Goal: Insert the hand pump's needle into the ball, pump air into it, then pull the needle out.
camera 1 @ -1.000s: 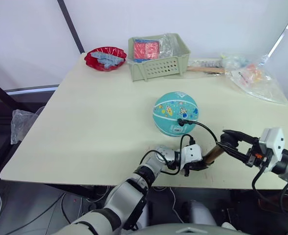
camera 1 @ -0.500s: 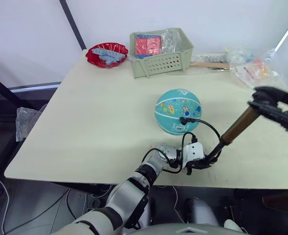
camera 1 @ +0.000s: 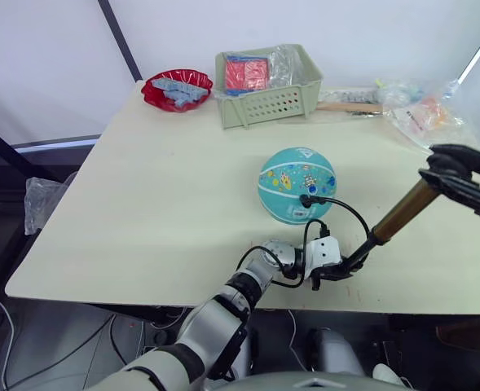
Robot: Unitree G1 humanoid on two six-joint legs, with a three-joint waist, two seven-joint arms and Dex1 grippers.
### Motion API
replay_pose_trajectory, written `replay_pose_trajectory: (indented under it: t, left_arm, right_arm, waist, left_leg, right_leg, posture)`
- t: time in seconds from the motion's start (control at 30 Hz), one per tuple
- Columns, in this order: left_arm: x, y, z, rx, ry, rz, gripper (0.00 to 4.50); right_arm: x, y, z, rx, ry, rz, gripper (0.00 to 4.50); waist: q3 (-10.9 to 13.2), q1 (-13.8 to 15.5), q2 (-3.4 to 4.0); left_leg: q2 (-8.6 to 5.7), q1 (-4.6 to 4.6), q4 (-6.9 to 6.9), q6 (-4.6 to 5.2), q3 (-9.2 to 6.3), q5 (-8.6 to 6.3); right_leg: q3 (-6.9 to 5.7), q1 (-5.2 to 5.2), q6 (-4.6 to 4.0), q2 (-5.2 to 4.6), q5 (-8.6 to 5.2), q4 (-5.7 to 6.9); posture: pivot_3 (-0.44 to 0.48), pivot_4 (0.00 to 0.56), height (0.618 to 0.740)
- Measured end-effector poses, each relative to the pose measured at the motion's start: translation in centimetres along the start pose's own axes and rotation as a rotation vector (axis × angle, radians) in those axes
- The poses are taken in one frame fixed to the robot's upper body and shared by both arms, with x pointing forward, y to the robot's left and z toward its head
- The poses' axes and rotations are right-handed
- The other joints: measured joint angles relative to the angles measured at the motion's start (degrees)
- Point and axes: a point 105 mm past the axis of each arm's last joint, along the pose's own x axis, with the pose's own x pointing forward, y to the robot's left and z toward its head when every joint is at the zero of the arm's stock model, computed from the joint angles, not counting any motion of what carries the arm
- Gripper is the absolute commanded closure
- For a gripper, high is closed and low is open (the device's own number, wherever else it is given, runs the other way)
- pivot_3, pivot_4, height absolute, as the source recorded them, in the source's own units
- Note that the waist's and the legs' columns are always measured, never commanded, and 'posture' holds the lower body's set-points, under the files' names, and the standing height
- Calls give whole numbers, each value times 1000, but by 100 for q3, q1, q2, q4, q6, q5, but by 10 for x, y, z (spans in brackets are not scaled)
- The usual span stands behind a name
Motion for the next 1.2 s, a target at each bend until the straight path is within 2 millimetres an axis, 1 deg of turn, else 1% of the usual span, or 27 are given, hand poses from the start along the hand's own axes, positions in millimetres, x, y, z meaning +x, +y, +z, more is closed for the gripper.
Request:
replay_pose_trajectory:
  t: [0.03,0.13,0.2,0.27,0.3,0.33,0.5,0.73,0.83,0.87,0.93,1.0,1.13,1.17,1.2]
  left_arm:
    - [0,0,0,0,1,1,3466]
    - [0,-1,-2,-5,6,4,3466]
    - [-2,0,-4,-7,12,8,3466]
    - [-2,0,-5,-9,16,10,3466]
    - [-2,0,-5,-9,17,12,3466]
    - [-2,0,-5,-9,17,12,3466]
    - [-2,-1,-7,-12,26,9,3466]
    - [-2,-1,-8,-14,27,9,3466]
    - [-1,-1,-6,-11,22,6,3466]
    - [-1,-1,-5,-9,18,3,3466]
    - [0,-2,-4,-9,15,-2,3466]
    - [0,-2,-3,-9,10,-6,3466]
    - [0,-1,-2,-11,4,-4,3466]
    - [-1,0,-1,-11,2,-4,3466]
    - [-1,0,-1,-11,2,-4,3466]
  right_arm:
    - [0,0,-3,-3,5,-1,2854]
    - [3,7,-24,-12,51,11,2854]
    - [7,12,-44,-6,89,12,2854]
    - [8,14,-56,11,96,0,2854]
    - [10,16,-69,27,114,-11,2854]
    - [10,17,-73,33,120,-14,2854]
    - [13,29,-109,68,200,-35,2854]
    - [13,30,-107,66,175,-47,2854]
    - [10,23,-101,108,139,-78,2854]
    - [8,19,-97,137,123,-93,2854]
    - [7,17,-94,158,110,-99,2854]
    - [4,9,-81,168,79,-106,2854]
    - [3,1,-57,168,17,-98,2854]
    - [3,-2,-47,163,-11,-100,2854]
    - [3,-3,-43,158,-18,-99,2854]
  waist:
    - [-2,-4,-2]
    - [-15,-5,-15]
    - [-31,-8,-36]
    - [-41,-9,-51]
    - [-53,-9,-56]
    - [-57,-9,-54]
    - [-106,-5,-66]
    - [-123,-6,-68]
    - [-107,-1,-54]
    - [-84,6,-36]
    - [-66,13,-24]
    - [-38,15,-6]
    - [-21,18,2]
    - [-15,17,0]
    - [-13,17,-2]
  left_leg:
    - [3,1,0,0,0,0]
    - [10,20,-2,0,-1,0]
    - [21,43,-12,-1,2,0]
    - [26,64,-20,-1,5,-1]
    - [29,69,-23,-1,4,-1]
    - [30,69,-23,-1,4,-1]
    - [34,75,-29,-2,1,-1]
    - [36,76,-30,-2,1,-1]
    - [34,71,-30,-2,4,-1]
    - [31,65,-30,-2,6,-1]
    - [29,61,-29,-2,6,-1]
    - [24,50,-28,-2,11,-1]
    - [22,43,-27,-1,11,-1]
    - [21,43,-27,-1,12,-1]
    - [21,42,-27,-1,11,-1]
  right_leg:
    - [0,2,0,2,0,0]
    - [0,14,-1,9,-1,2]
    - [3,26,-4,19,-2,1]
    - [5,42,-6,24,-4,1]
    - [4,44,-11,26,-6,1]
    - [4,44,-11,26,-6,1]
    - [2,44,-20,32,-11,2]
    - [2,44,-21,31,-12,1]
    - [3,43,-21,26,-12,0]
    - [3,40,-21,22,-11,-1]
    - [3,38,-21,20,-11,-1]
    - [7,29,-19,14,-10,-1]
    - [6,26,-19,15,-10,0]
    - [7,25,-19,15,-10,0]
    - [7,25,-19,15,-10,0]
  posture:
    - [0,150,738]
    - [0,150,738]
    - [0,150,738]
    - [0,150,738]
    - [0,150,738]
    - [0,150,738]
    - [0,150,738]
    - [0,150,738]
    - [0,150,738]
    - [0,150,738]
    - [0,150,738]
    - [0,150,738]
    - [0,150,738]
    - [0,150,738]
    - [0,150,738]
